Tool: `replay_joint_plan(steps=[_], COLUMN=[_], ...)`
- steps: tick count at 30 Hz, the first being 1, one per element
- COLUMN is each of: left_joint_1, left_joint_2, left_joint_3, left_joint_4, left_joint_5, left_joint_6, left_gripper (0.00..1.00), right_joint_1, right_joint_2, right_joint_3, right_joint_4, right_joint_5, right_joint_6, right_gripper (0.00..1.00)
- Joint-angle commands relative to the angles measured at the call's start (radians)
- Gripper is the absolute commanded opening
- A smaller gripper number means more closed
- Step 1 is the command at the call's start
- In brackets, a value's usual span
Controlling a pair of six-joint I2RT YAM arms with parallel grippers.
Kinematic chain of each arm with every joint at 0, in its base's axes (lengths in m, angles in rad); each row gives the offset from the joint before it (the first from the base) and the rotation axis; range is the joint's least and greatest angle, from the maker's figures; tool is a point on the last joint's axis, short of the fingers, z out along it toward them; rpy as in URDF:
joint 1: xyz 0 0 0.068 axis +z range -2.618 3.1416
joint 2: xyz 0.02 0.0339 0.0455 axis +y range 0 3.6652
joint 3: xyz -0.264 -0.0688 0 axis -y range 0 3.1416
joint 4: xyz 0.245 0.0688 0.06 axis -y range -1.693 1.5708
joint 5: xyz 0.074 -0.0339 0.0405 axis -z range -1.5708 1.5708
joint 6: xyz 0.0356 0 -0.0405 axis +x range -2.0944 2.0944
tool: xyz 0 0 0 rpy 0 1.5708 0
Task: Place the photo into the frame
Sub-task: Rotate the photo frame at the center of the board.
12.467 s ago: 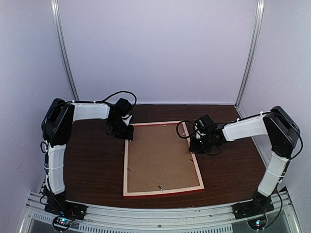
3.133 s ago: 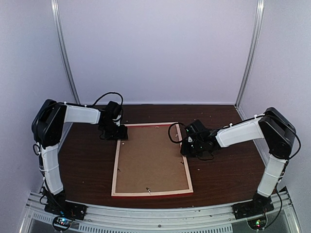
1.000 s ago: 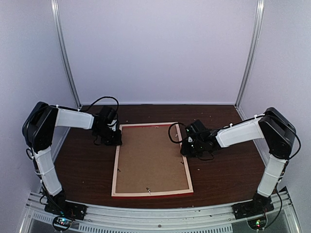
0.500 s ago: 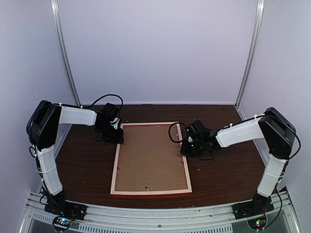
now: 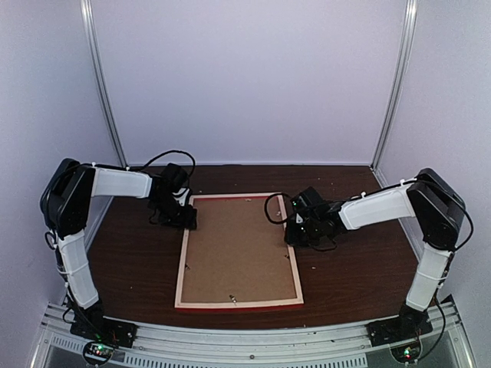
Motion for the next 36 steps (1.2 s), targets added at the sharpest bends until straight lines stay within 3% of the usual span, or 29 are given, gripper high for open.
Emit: replay_joint_plan(steps=[1,10,16,23,26,31,36], left_joint_1=[-0.003,-0.002,0.022,0.041,0.041,0.041,0.041], left_joint_2=[-0.068,-0.133,-0.136,-0.049,0.019,0.115,0.205], left_joint_3=[-0.008,-0.001,0.012,0.097,0.182,0.306,0.407], left_joint_4=[-0.024,-0.047,-0.028,-0.019,-0.049,-0.099,-0.123], left_joint_5=[0.01,0.015,0.024,0.053,0.09,0.105,0.133], left_joint_6=[0.008,0.02,0.107,0.213,0.277,0.373,0.459], left_gripper=[0.71,0.78,0.85,0.93,0.94,0.95,0.94], right_joint_1=[-0.013,-0.113,-0.175,-0.22,-0.224,-0.234,-0.237], right_joint_2=[0.043,0.099,0.173,0.262,0.292,0.235,0.151], right_joint_3=[0.047,0.233,0.379,0.545,0.59,0.544,0.469], right_joint_4=[-0.103,-0.373,-0.552,-0.693,-0.734,-0.683,-0.609], right_joint_5=[-0.071,-0.173,-0.225,-0.3,-0.289,-0.307,-0.338], right_joint_6=[-0.065,-0.342,-0.537,-0.709,-0.771,-0.738,-0.659], right_gripper=[0.0,0.0,0.0,0.01,0.11,0.41,0.51])
